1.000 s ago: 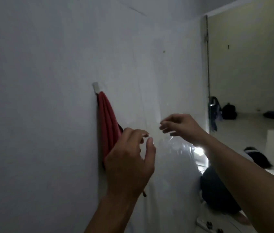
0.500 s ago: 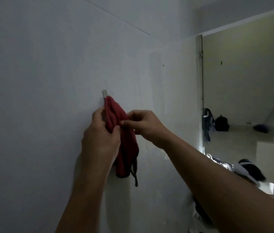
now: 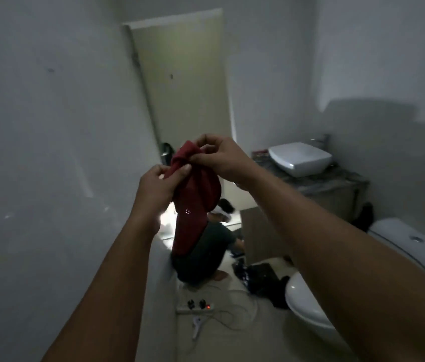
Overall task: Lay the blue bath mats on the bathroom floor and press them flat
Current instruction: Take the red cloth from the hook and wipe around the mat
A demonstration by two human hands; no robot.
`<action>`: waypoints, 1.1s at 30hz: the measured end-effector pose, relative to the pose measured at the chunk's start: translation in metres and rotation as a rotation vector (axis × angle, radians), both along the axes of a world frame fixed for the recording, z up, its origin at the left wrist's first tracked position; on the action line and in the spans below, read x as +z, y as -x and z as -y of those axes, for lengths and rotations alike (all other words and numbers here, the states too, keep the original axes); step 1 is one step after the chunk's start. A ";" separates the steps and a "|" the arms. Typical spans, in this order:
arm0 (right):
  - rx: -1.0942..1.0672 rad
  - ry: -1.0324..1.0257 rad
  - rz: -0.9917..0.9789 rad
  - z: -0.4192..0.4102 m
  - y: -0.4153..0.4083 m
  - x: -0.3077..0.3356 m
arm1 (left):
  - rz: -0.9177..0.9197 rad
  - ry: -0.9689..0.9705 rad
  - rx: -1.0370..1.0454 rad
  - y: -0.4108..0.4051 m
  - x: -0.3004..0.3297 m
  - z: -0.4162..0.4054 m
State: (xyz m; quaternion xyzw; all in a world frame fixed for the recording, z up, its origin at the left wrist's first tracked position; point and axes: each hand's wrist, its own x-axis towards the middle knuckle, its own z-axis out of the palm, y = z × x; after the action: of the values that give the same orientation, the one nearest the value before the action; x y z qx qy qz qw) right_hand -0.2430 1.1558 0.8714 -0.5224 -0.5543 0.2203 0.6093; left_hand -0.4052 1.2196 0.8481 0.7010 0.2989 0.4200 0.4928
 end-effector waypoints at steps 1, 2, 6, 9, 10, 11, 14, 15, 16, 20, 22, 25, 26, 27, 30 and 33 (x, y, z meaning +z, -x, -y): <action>-0.079 0.042 0.014 0.018 -0.023 -0.014 | -0.058 0.062 -0.111 -0.024 -0.012 0.004; -0.150 0.087 0.016 0.036 -0.045 -0.028 | -0.135 0.122 -0.224 -0.045 -0.025 0.010; -0.443 0.236 -0.055 0.123 -0.117 -0.089 | -0.389 0.318 -0.591 -0.133 -0.080 0.055; -0.760 0.352 -0.176 0.199 -0.154 -0.143 | -0.458 0.390 -0.713 -0.197 -0.122 0.107; -0.858 0.400 -0.226 0.222 -0.159 -0.162 | -0.472 0.416 -0.712 -0.214 -0.136 0.125; -0.958 0.446 -0.295 0.245 -0.161 -0.183 | -0.480 0.450 -0.720 -0.230 -0.151 0.143; -1.194 0.542 -0.514 0.304 -0.153 -0.236 | -0.535 0.578 -0.789 -0.263 -0.189 0.190; -1.247 0.559 -0.622 0.322 -0.144 -0.250 | -0.577 0.623 -0.814 -0.271 -0.202 0.204; -1.254 0.585 -0.755 0.335 -0.133 -0.261 | -0.616 0.669 -0.832 -0.275 -0.213 0.215; -1.061 0.802 -1.159 0.365 -0.087 -0.303 | -0.700 0.846 -0.936 -0.282 -0.246 0.248; -0.979 0.690 -1.299 0.368 -0.081 -0.327 | -0.758 0.877 -1.000 -0.283 -0.256 0.257; -1.011 0.315 -1.444 0.365 -0.073 -0.343 | -0.826 0.872 -1.109 -0.282 -0.265 0.261; -1.060 0.184 -1.466 0.362 -0.070 -0.346 | -0.836 0.867 -1.144 -0.284 -0.269 0.259; -1.116 0.081 -1.474 0.360 -0.068 -0.350 | -0.842 0.854 -1.159 -0.285 -0.274 0.257; -1.230 -0.036 -1.458 0.348 -0.063 -0.353 | -0.840 0.797 -1.187 -0.293 -0.288 0.237; -1.305 -0.134 -1.435 0.334 -0.066 -0.356 | -0.845 0.654 -1.244 -0.304 -0.301 0.213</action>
State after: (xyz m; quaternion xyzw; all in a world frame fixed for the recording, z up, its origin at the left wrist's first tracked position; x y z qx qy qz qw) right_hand -0.1769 0.8221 0.5150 -0.4326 0.3362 0.0733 0.8333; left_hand -0.1016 1.0067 0.5471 0.6587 0.1231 -0.3381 0.6608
